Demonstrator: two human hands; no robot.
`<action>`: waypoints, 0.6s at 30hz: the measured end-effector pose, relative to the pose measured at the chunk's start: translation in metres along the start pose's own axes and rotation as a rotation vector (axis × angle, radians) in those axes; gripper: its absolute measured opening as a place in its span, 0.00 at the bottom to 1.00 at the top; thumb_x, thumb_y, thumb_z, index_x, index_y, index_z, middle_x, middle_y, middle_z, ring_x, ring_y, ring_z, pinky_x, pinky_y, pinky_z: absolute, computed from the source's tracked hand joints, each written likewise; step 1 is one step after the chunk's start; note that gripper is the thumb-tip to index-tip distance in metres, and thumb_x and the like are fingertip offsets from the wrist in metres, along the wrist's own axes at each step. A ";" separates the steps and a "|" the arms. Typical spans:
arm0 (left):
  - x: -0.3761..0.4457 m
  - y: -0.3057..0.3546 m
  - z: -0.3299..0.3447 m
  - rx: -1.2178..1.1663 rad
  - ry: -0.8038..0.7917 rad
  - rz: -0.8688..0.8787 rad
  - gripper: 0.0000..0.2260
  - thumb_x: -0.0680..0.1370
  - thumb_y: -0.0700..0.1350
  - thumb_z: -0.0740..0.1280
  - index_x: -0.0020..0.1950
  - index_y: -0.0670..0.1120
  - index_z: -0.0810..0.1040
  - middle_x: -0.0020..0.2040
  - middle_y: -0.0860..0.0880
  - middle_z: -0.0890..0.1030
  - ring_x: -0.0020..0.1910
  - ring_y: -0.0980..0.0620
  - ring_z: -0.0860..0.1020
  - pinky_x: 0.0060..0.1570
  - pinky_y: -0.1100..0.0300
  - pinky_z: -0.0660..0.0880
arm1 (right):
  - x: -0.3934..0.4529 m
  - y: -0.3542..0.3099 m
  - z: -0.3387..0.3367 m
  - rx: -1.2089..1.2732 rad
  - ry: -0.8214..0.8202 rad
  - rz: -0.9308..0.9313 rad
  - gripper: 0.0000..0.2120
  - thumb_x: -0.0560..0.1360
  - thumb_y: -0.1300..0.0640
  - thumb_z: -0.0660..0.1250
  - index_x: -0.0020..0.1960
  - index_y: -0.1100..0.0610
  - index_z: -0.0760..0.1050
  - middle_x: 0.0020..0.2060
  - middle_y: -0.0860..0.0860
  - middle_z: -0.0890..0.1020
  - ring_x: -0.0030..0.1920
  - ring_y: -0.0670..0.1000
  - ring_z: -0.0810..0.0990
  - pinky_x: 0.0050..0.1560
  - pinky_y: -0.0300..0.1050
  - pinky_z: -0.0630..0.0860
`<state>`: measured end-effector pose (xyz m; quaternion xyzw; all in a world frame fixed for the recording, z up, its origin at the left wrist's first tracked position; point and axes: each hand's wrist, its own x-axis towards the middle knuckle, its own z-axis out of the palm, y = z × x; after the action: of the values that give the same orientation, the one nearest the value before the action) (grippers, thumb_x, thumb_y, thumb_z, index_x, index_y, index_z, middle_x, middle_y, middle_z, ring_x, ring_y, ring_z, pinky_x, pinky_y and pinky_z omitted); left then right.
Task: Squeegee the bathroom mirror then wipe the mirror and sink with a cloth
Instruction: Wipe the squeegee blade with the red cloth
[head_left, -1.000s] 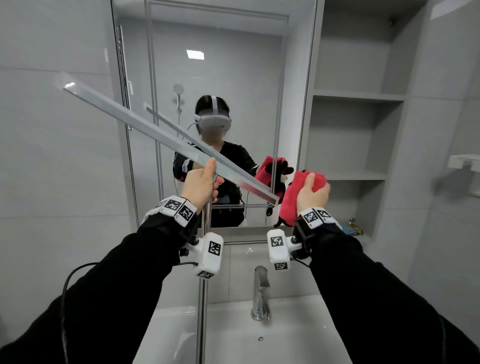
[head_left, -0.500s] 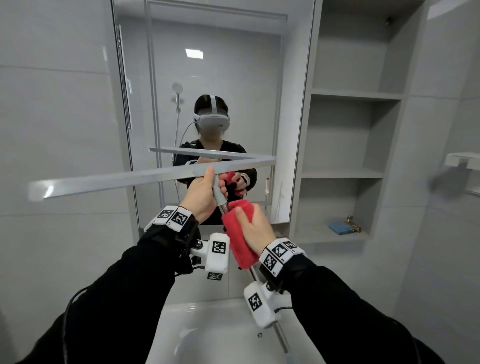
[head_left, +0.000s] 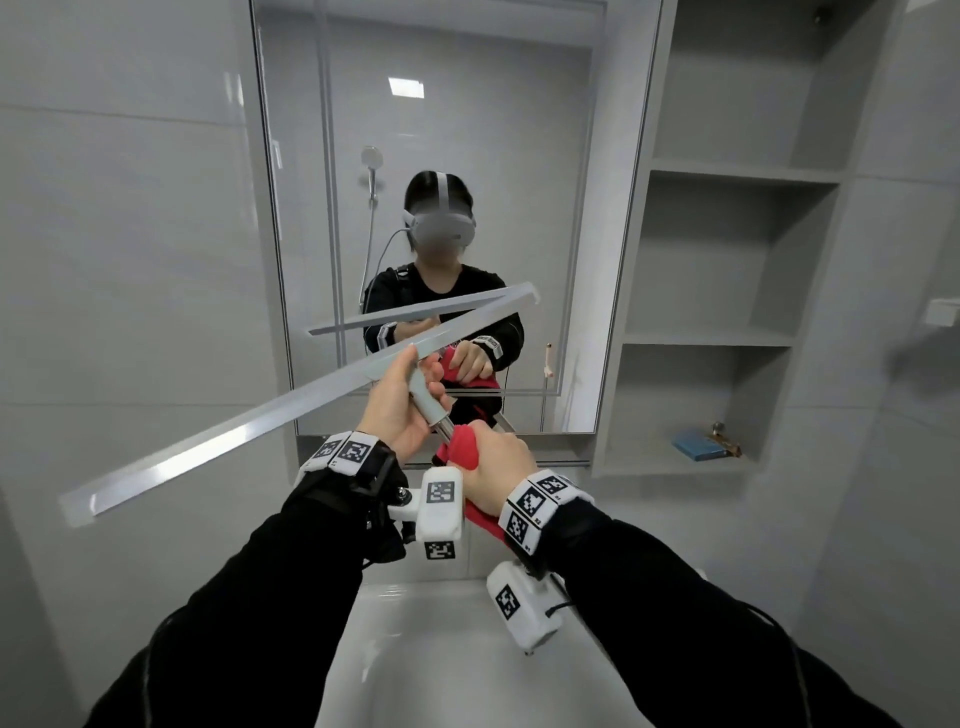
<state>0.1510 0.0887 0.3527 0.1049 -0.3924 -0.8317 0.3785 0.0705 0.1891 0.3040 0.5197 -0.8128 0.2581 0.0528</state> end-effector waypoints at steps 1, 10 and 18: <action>0.000 0.001 -0.001 0.000 -0.009 -0.024 0.14 0.81 0.53 0.57 0.45 0.46 0.75 0.27 0.55 0.74 0.21 0.61 0.69 0.27 0.66 0.68 | 0.000 0.000 0.002 -0.010 0.001 -0.012 0.22 0.73 0.43 0.63 0.61 0.55 0.68 0.52 0.56 0.80 0.54 0.60 0.77 0.55 0.49 0.69; 0.005 0.011 -0.014 -0.013 -0.037 0.102 0.18 0.81 0.55 0.54 0.47 0.45 0.76 0.21 0.56 0.65 0.19 0.61 0.64 0.25 0.70 0.65 | -0.017 0.012 0.019 0.218 -0.062 0.075 0.34 0.57 0.29 0.64 0.58 0.44 0.66 0.51 0.48 0.79 0.54 0.53 0.75 0.57 0.49 0.70; 0.004 0.024 -0.030 -0.081 -0.008 0.150 0.19 0.80 0.58 0.55 0.47 0.45 0.76 0.22 0.56 0.65 0.21 0.60 0.64 0.28 0.68 0.67 | -0.053 0.063 0.041 0.140 -0.169 0.174 0.30 0.62 0.34 0.69 0.59 0.43 0.67 0.52 0.49 0.78 0.55 0.54 0.72 0.57 0.49 0.73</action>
<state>0.1758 0.0589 0.3504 0.0562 -0.3668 -0.8166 0.4421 0.0470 0.2332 0.2271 0.4696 -0.8363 0.2731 -0.0747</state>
